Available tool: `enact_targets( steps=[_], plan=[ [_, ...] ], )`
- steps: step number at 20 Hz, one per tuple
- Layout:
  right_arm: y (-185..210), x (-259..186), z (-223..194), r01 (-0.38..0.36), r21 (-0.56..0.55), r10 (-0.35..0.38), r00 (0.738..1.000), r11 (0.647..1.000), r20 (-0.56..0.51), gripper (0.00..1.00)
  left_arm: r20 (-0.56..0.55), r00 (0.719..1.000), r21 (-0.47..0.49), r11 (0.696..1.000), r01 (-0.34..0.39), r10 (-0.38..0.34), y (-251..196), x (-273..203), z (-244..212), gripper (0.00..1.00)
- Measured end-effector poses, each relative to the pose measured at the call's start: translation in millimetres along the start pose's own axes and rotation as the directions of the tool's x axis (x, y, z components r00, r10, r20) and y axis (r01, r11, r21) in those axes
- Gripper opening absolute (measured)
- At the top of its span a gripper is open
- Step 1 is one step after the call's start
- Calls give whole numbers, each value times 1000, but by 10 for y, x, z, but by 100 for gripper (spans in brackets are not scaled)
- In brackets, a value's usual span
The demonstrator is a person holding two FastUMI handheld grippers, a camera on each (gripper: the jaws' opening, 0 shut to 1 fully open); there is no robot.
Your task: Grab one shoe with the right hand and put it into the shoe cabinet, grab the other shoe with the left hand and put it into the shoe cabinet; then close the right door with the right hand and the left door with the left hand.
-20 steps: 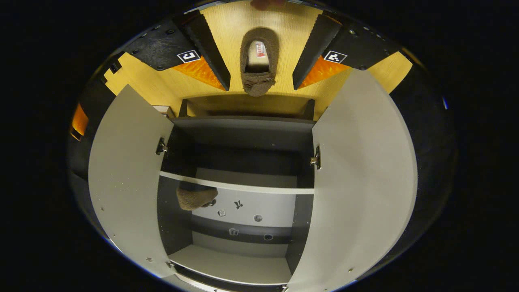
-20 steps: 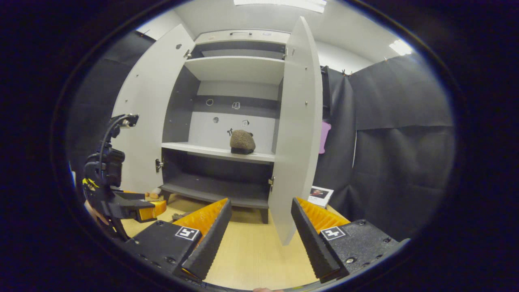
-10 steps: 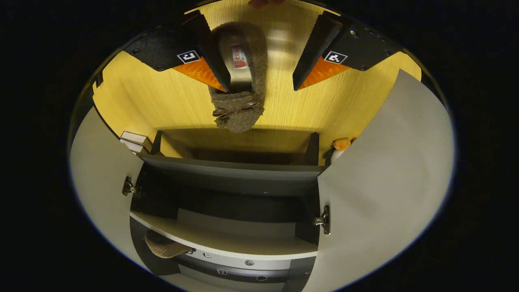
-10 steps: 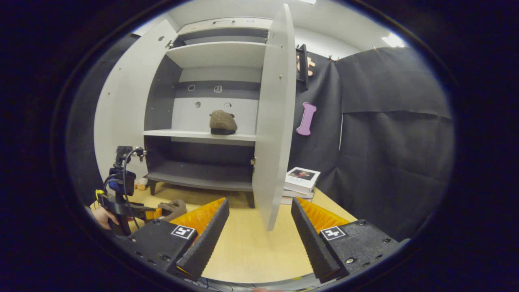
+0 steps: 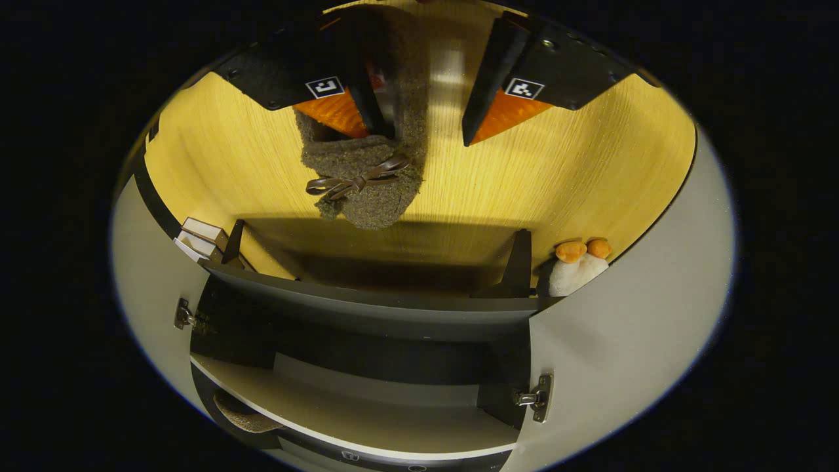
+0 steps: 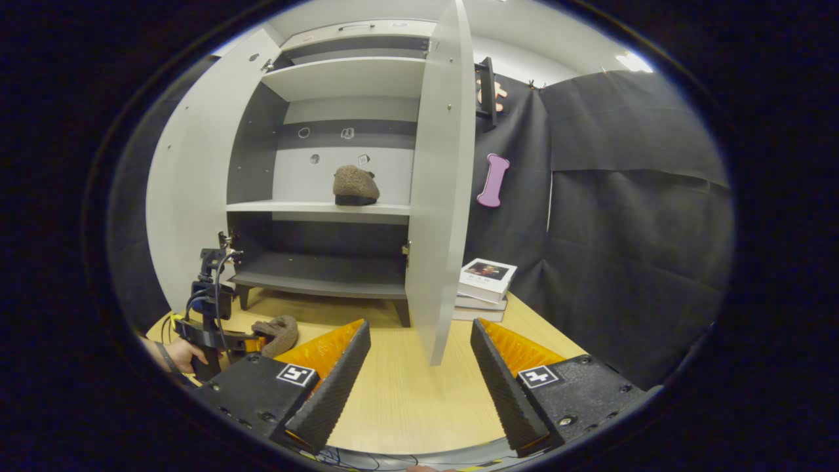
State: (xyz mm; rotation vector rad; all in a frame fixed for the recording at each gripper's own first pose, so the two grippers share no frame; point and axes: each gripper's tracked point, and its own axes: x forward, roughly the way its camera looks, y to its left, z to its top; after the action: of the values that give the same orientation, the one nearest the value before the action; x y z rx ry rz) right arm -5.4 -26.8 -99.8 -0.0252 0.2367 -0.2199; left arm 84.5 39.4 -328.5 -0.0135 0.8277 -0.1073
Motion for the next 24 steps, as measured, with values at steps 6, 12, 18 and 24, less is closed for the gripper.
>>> enact_targets(
  steps=[6, 12, 18, 24],
  plan=[
    [-50, -28, -41, 12, 11, -12, 1000, 1000, -15, 98, 26, 998, 2, 999, -52, 52, 37, 111, 76, 18],
    [-88, -96, 40, 15, 14, -15, 1000, 1000, 19, 97, 90, 990, -65, 992, -106, 112, 96, -325, 283, 0],
    [35, -81, 100, -18, -10, 19, 999, 1000, 48, 97, 314, 944, -169, 985, -45, 97, -180, -1547, 1471, 0],
    [238, -66, 165, -95, -11, 95, 993, 995, 74, 98, 469, 883, -59, 997, 53, -19, -667, -1593, 3253, 0]
  ],
)
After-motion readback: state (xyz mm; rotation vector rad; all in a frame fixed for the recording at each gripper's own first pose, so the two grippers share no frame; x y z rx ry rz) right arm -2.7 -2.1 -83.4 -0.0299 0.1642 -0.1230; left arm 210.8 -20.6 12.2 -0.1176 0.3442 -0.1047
